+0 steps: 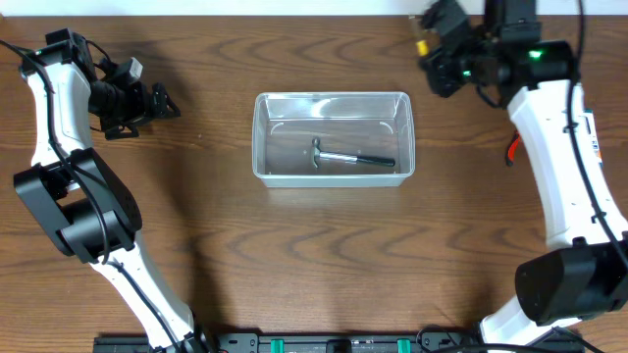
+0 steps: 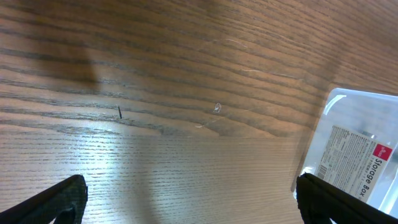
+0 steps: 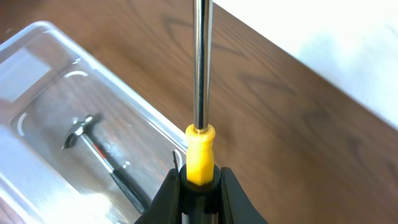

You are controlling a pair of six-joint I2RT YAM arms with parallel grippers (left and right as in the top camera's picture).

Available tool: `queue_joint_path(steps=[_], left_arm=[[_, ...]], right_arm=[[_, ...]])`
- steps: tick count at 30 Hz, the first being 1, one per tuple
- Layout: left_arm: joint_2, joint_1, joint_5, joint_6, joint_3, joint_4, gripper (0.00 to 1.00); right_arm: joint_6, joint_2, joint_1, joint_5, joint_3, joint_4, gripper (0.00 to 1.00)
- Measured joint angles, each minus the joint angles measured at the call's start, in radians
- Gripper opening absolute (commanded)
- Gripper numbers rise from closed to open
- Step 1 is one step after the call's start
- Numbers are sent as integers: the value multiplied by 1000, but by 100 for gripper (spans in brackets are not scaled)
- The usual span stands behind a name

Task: Pack container
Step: 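Lift the screwdriver and carry it toward the clear box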

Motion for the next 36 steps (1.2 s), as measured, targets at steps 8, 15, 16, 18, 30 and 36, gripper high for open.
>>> queue_joint_path(steps=[8, 15, 16, 18, 30, 36], left_arm=[[0, 0, 0, 0, 0, 0, 98], [0, 0, 0, 0, 0, 0, 98], [0, 0, 0, 0, 0, 0, 98], [0, 0, 0, 0, 0, 0, 98], [0, 0, 0, 0, 0, 0, 98], [0, 0, 0, 0, 0, 0, 98]], right_arm=[[-103, 5, 100, 0, 0, -4, 1], [-171, 93, 188, 4, 0, -28, 1], [-181, 116, 201, 10, 0, -29, 1], [-202, 150, 219, 24, 0, -34, 1], [-368, 232, 258, 111, 0, -122, 1], [-406, 256, 259, 145, 0, -160, 1]])
